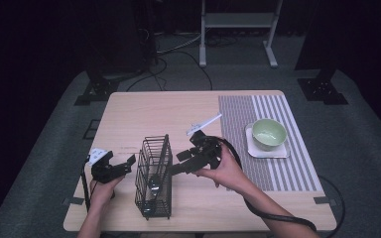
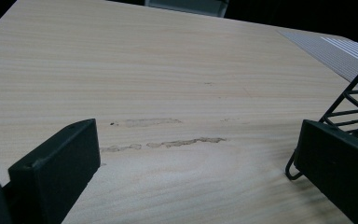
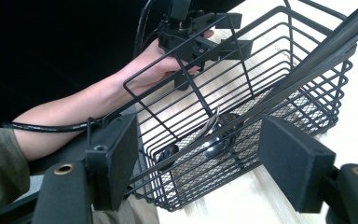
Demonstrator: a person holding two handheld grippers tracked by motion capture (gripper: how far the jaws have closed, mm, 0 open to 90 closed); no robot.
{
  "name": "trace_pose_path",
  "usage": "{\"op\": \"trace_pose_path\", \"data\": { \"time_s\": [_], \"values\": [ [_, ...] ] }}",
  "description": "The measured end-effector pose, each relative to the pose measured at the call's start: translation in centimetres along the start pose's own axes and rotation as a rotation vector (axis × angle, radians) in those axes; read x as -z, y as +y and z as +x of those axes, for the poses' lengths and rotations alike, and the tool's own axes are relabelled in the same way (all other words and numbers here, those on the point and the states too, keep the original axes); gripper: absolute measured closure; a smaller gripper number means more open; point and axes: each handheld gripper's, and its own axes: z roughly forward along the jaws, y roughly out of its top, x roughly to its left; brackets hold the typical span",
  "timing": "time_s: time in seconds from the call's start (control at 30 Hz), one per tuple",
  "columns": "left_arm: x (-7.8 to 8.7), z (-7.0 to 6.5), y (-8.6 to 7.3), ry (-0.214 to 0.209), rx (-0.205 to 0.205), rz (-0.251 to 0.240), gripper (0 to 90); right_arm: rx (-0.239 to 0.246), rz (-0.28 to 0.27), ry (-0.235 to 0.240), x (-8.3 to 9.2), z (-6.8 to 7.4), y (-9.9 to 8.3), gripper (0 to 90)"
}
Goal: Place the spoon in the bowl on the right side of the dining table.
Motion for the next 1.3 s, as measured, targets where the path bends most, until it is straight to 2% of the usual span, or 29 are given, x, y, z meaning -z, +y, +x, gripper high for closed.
{"op": "trace_pose_path", "data": {
  "time_s": [0.27,0.5,0.6,0.63,0.67,0.7,0.8,0.93,0.97,1.3],
  "values": [
    [0.0,0.0,0.0,0.001,0.001,-0.001,0.0,-0.003,0.008,0.000,-0.9,-0.2,0.2,35.3],
    [0.0,0.0,0.0,0.001,0.000,-0.001,0.0,-0.012,0.035,-0.015,-1.7,-0.1,0.4,43.3],
    [0.0,0.1,0.0,0.001,0.002,-0.001,0.0,-0.018,0.029,-0.020,-1.9,-0.2,0.5,53.7],
    [0.0,0.1,0.0,0.001,0.002,-0.001,0.0,-0.018,0.029,-0.020,-1.9,-0.2,0.5,53.7],
    [0.0,0.1,0.0,0.001,0.003,-0.002,0.0,-0.018,0.029,-0.027,-2.0,-0.3,0.5,59.1],
    [0.0,0.1,0.0,0.002,0.003,-0.003,0.0,-0.018,0.029,-0.027,-2.0,-0.3,0.5,59.1],
    [0.1,0.1,0.0,0.003,0.006,-0.004,0.0,-0.024,0.032,-0.040,-2.3,-0.3,0.6,67.7],
    [0.1,0.2,0.0,0.002,0.007,-0.005,0.0,-0.015,0.048,-0.044,-2.5,-0.2,0.6,74.1],
    [0.1,0.2,0.0,0.002,0.006,-0.004,0.0,-0.007,0.053,-0.046,-2.5,-0.1,0.6,78.9],
    [0.1,0.2,0.0,0.003,0.008,-0.006,0.0,-0.014,0.046,-0.043,-2.0,0.0,0.8,87.0]
  ]
}}
